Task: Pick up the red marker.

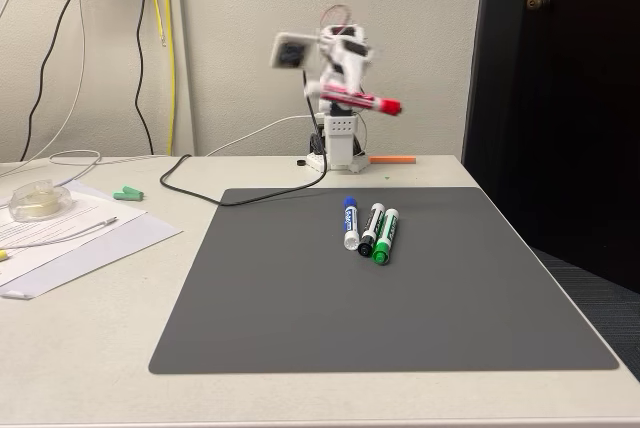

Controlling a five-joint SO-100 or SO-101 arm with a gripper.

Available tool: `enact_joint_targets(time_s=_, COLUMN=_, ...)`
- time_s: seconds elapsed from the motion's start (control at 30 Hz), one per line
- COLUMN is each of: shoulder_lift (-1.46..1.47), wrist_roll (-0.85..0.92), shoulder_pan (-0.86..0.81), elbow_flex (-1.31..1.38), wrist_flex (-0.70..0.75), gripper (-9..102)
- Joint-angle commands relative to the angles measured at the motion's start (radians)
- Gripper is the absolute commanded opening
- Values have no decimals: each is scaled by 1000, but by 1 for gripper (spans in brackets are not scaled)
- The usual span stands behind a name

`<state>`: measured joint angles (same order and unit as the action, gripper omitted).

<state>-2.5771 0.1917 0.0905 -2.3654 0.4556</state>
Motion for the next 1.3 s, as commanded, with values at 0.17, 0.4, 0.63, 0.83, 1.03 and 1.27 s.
enact_joint_targets(time_s=0.17, shoulder_lift=-77, wrist_roll=-81, shoulder_pan=-44, elbow_flex=52, wrist_flex=-6, gripper=2)
enact_joint_targets(time_s=0.4, shoulder_lift=-100, wrist_roll=-124, shoulder_pan=-64, elbow_flex=52, wrist_flex=-12, gripper=2)
enact_joint_targets(time_s=0.63, shoulder_lift=-106, wrist_roll=-166, shoulder_pan=-80, elbow_flex=46, wrist_flex=-25, gripper=2)
enact_joint_targets(time_s=0.83, shoulder_lift=-106, wrist_roll=-181, shoulder_pan=-86, elbow_flex=41, wrist_flex=-32, gripper=2)
enact_joint_targets(time_s=1.03, shoulder_lift=-100, wrist_roll=-190, shoulder_pan=-86, elbow_flex=41, wrist_flex=-44, gripper=2)
enact_joint_targets(time_s=1.27, shoulder_lift=-98, wrist_roll=-195, shoulder_pan=-84, elbow_flex=41, wrist_flex=-46, gripper=2)
